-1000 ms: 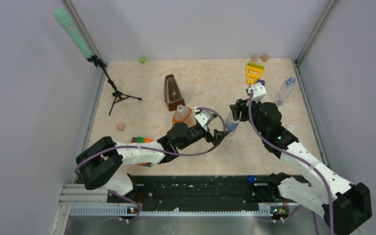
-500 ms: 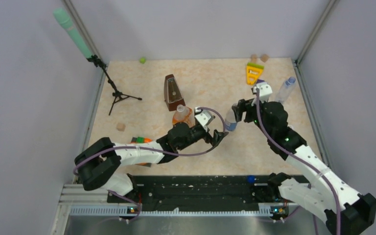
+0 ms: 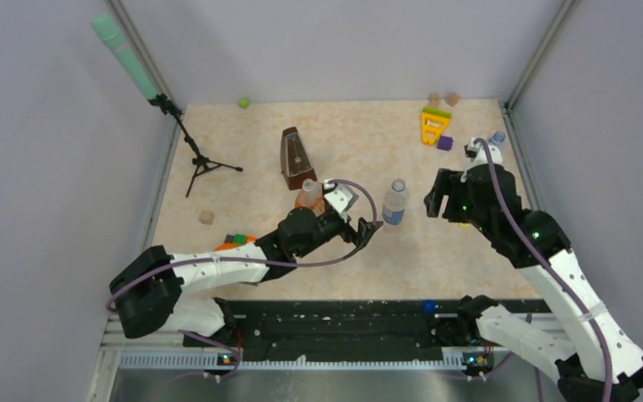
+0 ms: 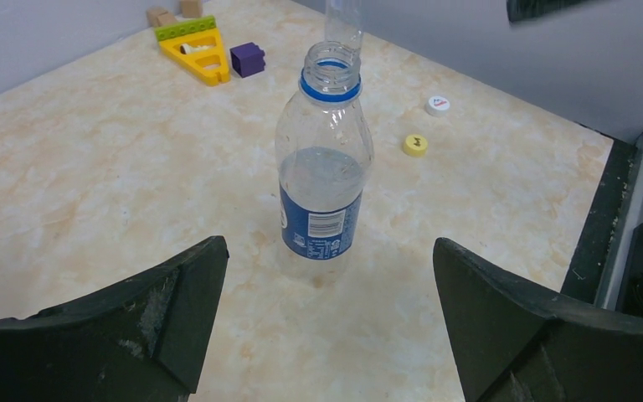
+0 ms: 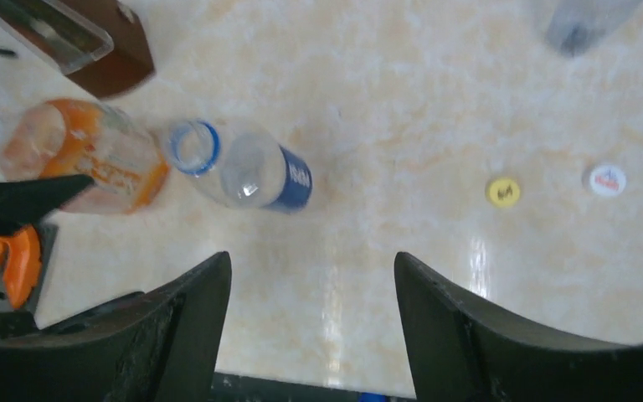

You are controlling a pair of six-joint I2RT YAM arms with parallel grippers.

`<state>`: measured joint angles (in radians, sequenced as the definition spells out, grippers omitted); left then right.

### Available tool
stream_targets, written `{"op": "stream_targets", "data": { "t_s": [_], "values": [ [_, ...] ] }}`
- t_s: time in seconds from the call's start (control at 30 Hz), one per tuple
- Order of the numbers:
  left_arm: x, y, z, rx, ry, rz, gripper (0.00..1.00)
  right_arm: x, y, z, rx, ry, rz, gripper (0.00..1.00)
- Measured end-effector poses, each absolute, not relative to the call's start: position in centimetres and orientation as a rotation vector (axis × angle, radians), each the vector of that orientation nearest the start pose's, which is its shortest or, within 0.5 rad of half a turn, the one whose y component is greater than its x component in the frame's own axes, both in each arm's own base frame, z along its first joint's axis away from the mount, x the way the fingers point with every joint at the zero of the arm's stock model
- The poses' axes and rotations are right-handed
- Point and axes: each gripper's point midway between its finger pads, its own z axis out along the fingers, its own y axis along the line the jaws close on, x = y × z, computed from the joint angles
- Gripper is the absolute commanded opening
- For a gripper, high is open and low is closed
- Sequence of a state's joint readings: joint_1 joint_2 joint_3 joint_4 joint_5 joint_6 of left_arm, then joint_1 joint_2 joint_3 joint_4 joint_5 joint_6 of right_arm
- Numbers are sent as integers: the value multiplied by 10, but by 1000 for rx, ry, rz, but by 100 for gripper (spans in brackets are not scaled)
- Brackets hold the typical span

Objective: Unscrew the bottle caps
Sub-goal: Place the plastic bottle at the center of the board, then pick up the bottle cap from the center of the board.

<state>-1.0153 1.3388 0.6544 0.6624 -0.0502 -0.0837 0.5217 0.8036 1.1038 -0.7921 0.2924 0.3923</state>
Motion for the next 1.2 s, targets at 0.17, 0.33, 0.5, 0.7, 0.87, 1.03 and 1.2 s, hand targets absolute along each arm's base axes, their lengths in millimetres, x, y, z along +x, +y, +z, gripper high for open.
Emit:
{"op": "stream_targets", "data": {
  "t_s": [0.17, 0.33, 0.5, 0.7, 0.87, 1.03, 1.2],
  "values": [
    [237, -359, 226, 672, 1485, -784, 98, 193, 96, 211, 52, 2457, 222, 60],
    [239, -350, 239, 638, 1462, -759, 98, 137, 88, 159, 68, 2732, 207, 60],
    [241, -341, 245, 620, 1448, -722, 98, 94, 87, 124, 111, 2871, 283, 61],
    [245, -335, 241, 612, 1454, -679, 98, 64, 90, 86, 164, 2939, 371, 61],
    [246, -333, 240, 610, 1459, -669, 98, 66, 105, 66, 170, 2897, 417, 62],
    [244, -334, 235, 650, 1461, -655, 98, 63, 105, 50, 205, 2915, 263, 69],
    [234, -342, 229, 727, 1462, -701, 98, 73, 101, 52, 352, 2850, 218, 60]
  ]
}}
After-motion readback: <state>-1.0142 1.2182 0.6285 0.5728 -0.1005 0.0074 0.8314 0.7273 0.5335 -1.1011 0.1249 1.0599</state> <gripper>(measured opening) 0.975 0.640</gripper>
